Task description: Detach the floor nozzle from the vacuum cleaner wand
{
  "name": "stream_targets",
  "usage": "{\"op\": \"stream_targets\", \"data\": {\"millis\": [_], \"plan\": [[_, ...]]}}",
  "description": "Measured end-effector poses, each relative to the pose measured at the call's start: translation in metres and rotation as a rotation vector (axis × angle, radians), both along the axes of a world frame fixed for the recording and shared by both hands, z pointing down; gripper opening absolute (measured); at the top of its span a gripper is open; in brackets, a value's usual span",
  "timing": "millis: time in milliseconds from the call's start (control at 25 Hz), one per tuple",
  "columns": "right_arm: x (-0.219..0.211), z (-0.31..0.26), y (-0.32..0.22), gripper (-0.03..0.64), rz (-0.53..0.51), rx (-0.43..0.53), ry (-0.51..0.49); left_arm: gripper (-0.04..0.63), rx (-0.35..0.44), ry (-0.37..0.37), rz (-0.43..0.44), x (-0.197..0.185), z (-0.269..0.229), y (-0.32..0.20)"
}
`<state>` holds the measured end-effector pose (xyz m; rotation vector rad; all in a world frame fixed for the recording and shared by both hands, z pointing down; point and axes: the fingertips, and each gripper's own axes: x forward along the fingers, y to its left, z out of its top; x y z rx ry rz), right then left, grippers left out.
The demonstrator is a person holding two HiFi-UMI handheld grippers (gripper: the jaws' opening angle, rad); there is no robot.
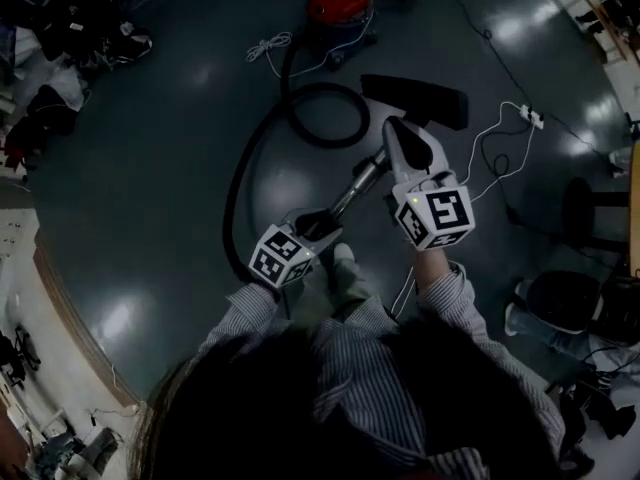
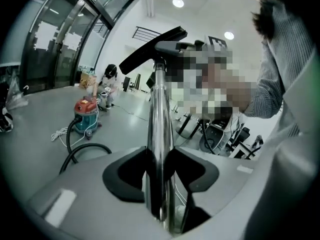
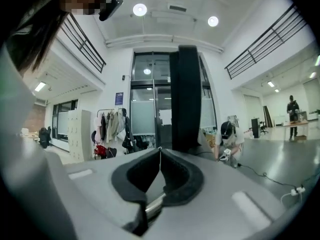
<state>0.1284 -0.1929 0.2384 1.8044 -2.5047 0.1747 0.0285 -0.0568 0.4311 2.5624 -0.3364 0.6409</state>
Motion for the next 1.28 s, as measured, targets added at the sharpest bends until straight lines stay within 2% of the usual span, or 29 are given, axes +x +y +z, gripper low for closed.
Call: {"op": "stream_targets", "data": {"millis": [240, 400, 520, 720, 840, 920, 960, 1120, 1280], "plan": [[-0.032, -0.095, 0.040, 0.006, -0.127, 0.133, 0.002, 0.175, 0.056, 0.085, -0.058, -0.013, -0.081, 0.019], [-0.049, -0.131, 0.054, 0.006, -0.190, 0.189, -0.031, 0.175, 0.088, 0.115, -0.127, -0.016, -0.108, 0.020], [-0.053, -0.136, 0.059, 0.006, -0.233, 0.180, -0.055, 0.176, 0.088, 0.128, -0.162, -0.014, -0.112, 0.018], [-0.067, -0.128, 0.060, 0.006, -0.266, 0.110, -0.082, 0.179, 0.072, 0.147, -0.188, -0.021, -0.120, 0.012], [-0.094, -0.122, 0.065, 0.015, -0.386, 0.062, -0.094, 0.179, 0.069, 0.156, -0.230, -0.029, -0.119, 0.006], [-0.109, -0.116, 0.067, 0.241, -0.479, -0.007, -0.121, 0.181, 0.067, 0.167, -0.258, -0.034, -0.118, 0.006], [-0.115, -0.117, 0.067, 0.281, -0.520, -0.029, -0.139, 0.181, 0.066, 0.170, -0.269, -0.036, -0.118, 0.007], [-0.133, -0.136, 0.061, 0.282, -0.632, -0.058, -0.206, 0.181, 0.081, 0.155, -0.283, -0.042, -0.116, 0.015], [-0.142, -0.143, 0.045, 0.282, -0.667, -0.113, -0.208, 0.181, 0.120, 0.112, -0.241, -0.035, -0.114, 0.029]]}}
